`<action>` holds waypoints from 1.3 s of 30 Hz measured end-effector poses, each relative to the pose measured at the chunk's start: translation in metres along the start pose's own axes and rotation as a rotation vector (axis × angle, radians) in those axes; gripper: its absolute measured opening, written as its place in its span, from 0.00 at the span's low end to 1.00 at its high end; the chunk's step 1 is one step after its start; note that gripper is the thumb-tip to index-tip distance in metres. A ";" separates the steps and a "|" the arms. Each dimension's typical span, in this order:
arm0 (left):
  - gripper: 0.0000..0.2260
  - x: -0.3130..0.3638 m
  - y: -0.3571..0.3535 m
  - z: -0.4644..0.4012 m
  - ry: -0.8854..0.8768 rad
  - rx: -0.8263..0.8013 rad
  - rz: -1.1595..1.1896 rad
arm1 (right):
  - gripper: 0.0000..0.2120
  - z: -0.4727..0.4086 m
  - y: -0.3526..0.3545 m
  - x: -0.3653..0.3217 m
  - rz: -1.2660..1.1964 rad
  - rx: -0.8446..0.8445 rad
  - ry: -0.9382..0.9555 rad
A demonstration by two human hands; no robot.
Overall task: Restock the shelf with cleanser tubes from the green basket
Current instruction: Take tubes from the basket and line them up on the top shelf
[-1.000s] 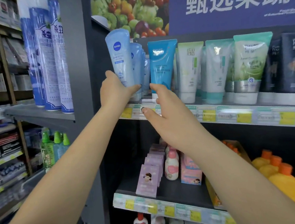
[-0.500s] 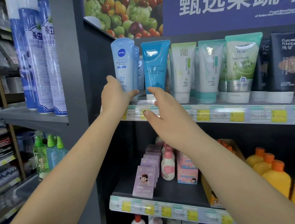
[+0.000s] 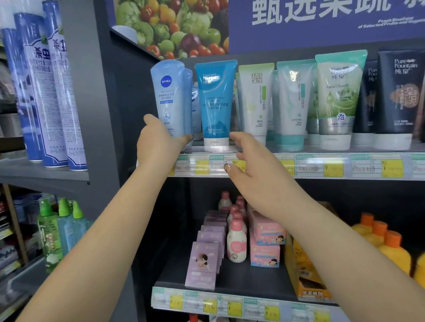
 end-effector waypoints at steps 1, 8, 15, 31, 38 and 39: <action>0.28 -0.001 0.000 0.000 -0.001 -0.001 0.005 | 0.26 -0.001 0.000 0.001 -0.003 0.002 -0.007; 0.29 -0.002 0.001 -0.005 -0.027 -0.017 -0.021 | 0.27 -0.011 0.001 0.011 0.079 -0.010 -0.019; 0.30 -0.001 0.003 -0.002 -0.001 -0.029 -0.005 | 0.27 -0.016 0.004 0.019 0.130 -0.014 -0.051; 0.31 0.069 -0.025 0.022 -0.266 -0.030 -0.191 | 0.21 -0.029 0.005 0.015 0.255 0.005 -0.095; 0.27 0.067 -0.031 0.015 -0.216 -0.051 -0.200 | 0.20 -0.034 0.011 0.025 0.270 0.081 -0.147; 0.27 0.066 -0.031 0.015 -0.213 -0.055 -0.194 | 0.20 -0.034 0.016 0.026 0.266 0.131 -0.165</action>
Point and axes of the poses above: each hand's wrist, its own z-axis away from the middle knuckle, its own y-axis out of the back of the hand, x = y × z, the point moved 6 cm from there along -z, towards the middle knuckle, and after that the axes turned 1 degree about -x, right-handed, at the moved point
